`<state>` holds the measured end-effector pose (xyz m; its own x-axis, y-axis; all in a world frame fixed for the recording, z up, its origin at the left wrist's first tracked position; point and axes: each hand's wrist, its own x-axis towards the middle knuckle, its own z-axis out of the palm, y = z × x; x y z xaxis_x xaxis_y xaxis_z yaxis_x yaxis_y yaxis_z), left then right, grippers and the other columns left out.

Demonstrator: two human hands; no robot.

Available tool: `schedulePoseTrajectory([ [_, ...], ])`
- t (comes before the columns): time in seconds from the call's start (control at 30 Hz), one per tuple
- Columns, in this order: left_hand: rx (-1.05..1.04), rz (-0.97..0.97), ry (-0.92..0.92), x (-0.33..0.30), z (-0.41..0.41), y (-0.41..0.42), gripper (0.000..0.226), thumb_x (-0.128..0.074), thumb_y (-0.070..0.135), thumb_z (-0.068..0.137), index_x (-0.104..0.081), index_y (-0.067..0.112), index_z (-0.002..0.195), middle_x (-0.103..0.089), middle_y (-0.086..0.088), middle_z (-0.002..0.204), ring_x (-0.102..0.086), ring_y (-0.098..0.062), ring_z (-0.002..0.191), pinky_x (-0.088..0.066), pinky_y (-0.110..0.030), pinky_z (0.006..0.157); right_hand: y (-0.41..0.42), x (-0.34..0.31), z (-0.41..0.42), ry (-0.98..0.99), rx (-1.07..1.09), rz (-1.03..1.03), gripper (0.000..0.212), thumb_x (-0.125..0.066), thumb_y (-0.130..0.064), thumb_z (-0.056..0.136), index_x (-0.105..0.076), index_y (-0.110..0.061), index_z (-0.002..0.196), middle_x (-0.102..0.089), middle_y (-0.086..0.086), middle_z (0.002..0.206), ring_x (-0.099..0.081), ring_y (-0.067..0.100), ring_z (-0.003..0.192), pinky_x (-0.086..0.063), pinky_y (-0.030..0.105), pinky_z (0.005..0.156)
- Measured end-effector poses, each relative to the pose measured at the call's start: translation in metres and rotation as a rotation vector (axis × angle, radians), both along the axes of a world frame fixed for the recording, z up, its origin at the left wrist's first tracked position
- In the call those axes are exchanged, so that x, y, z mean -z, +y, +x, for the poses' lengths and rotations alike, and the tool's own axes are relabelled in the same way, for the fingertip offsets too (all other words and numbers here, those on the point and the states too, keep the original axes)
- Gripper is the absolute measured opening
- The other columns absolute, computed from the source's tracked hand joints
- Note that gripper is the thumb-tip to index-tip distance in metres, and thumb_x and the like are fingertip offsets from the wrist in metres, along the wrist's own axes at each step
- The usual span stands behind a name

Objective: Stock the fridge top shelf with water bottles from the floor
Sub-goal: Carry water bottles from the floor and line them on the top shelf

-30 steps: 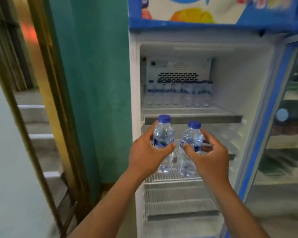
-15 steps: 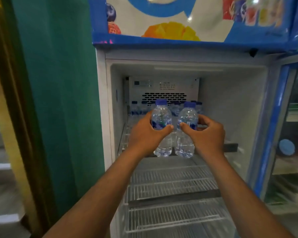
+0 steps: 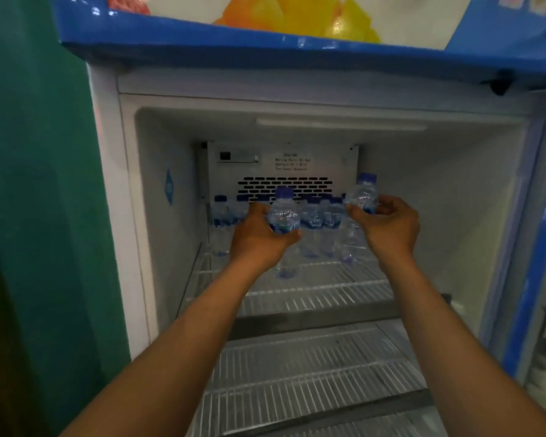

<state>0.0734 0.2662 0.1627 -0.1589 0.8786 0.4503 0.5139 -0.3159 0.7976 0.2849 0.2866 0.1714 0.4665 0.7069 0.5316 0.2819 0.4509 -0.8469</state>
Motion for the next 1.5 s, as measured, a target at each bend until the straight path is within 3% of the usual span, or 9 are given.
schedulePoseTrajectory([
  [0.23,-0.081,0.011,-0.012,0.013,-0.011,0.065,0.065,-0.087,0.031,0.072,-0.05,0.017,0.123,-0.061,0.004,0.11,-0.059,-0.013,0.092,-0.046,-0.023,0.076,0.067,0.013,-0.033,-0.117,-0.134,-0.016,0.031,-0.088,-0.024,0.071,-0.063,-0.022,0.09,-0.06,-0.015,0.078,-0.057,0.001,0.069,-0.039,0.001,0.054],
  [0.33,-0.1,-0.014,-0.036,0.018,-0.015,0.087,0.062,-0.087,0.028,0.072,-0.051,0.017,0.121,-0.06,0.006,0.106,-0.059,-0.012,0.091,-0.048,-0.023,0.077,0.095,0.026,-0.053,-0.181,-0.168,-0.041,0.028,-0.088,-0.024,0.07,-0.063,-0.027,0.083,-0.061,-0.018,0.074,-0.062,0.006,0.07,-0.05,0.017,0.061],
  [0.5,-0.131,-0.026,-0.036,0.026,-0.021,0.117,0.055,-0.088,0.028,0.07,-0.056,0.018,0.114,-0.064,0.005,0.103,-0.061,-0.011,0.087,-0.046,-0.02,0.068,0.125,0.033,-0.082,-0.394,-0.107,-0.184,0.039,-0.082,-0.044,0.072,-0.069,-0.025,0.104,-0.073,-0.004,0.1,-0.069,0.018,0.087,-0.054,0.028,0.069],
  [0.7,-0.176,-0.016,-0.016,0.036,-0.02,0.143,0.06,-0.087,0.033,0.071,-0.059,0.016,0.122,-0.069,0.0,0.115,-0.066,-0.016,0.096,-0.056,-0.03,0.081,0.138,0.033,-0.1,-0.481,-0.033,-0.273,0.044,-0.077,-0.041,0.083,-0.062,-0.016,0.116,-0.069,0.007,0.112,-0.066,0.024,0.098,-0.047,0.027,0.07],
  [0.87,-0.194,-0.026,-0.009,0.036,-0.021,0.154,0.068,-0.085,0.037,0.073,-0.056,0.018,0.131,-0.065,-0.001,0.122,-0.063,-0.017,0.103,-0.05,-0.023,0.08,0.146,0.038,-0.105,-0.554,0.013,-0.27,0.046,-0.074,-0.041,0.085,-0.058,-0.017,0.121,-0.068,0.009,0.114,-0.067,0.025,0.099,-0.057,0.034,0.078],
  [1.07,-0.239,-0.052,0.017,0.041,-0.022,0.166,0.063,-0.085,0.034,0.074,-0.057,0.019,0.128,-0.067,-0.001,0.121,-0.064,-0.018,0.102,-0.048,-0.022,0.076,0.151,0.043,-0.104,-0.577,0.022,-0.257,0.049,-0.073,-0.039,0.086,-0.056,-0.016,0.126,-0.067,0.009,0.117,-0.066,0.024,0.101,-0.058,0.036,0.082],
  [1.2,-0.247,-0.065,0.003,0.041,-0.023,0.171,0.062,-0.084,0.036,0.074,-0.057,0.021,0.128,-0.066,-0.002,0.123,-0.064,-0.021,0.106,-0.053,-0.029,0.084,0.155,0.044,-0.102,-0.651,0.061,-0.211,0.056,-0.072,-0.042,0.087,-0.055,-0.015,0.132,-0.055,0.007,0.132,-0.063,0.024,0.109,-0.056,0.037,0.085],
  [1.33,-0.226,-0.059,-0.001,0.046,-0.024,0.172,0.07,-0.086,0.029,0.073,-0.053,0.02,0.134,-0.063,-0.003,0.128,-0.062,-0.021,0.112,-0.048,-0.024,0.085,0.154,0.05,-0.097,-0.682,0.062,-0.204,0.062,-0.077,-0.042,0.081,-0.054,-0.016,0.133,-0.048,0.007,0.136,-0.064,0.025,0.104,-0.057,0.035,0.081],
  [1.5,-0.157,-0.234,0.079,0.064,-0.035,0.172,0.083,-0.088,0.033,0.07,-0.047,0.016,0.14,-0.059,-0.004,0.134,-0.058,-0.02,0.116,-0.047,-0.024,0.09,0.153,0.055,-0.094,-0.732,0.012,-0.247,0.082,-0.078,-0.03,0.082,-0.034,-0.016,0.15,-0.031,0.011,0.151,-0.06,0.027,0.112,-0.054,0.036,0.084],
])
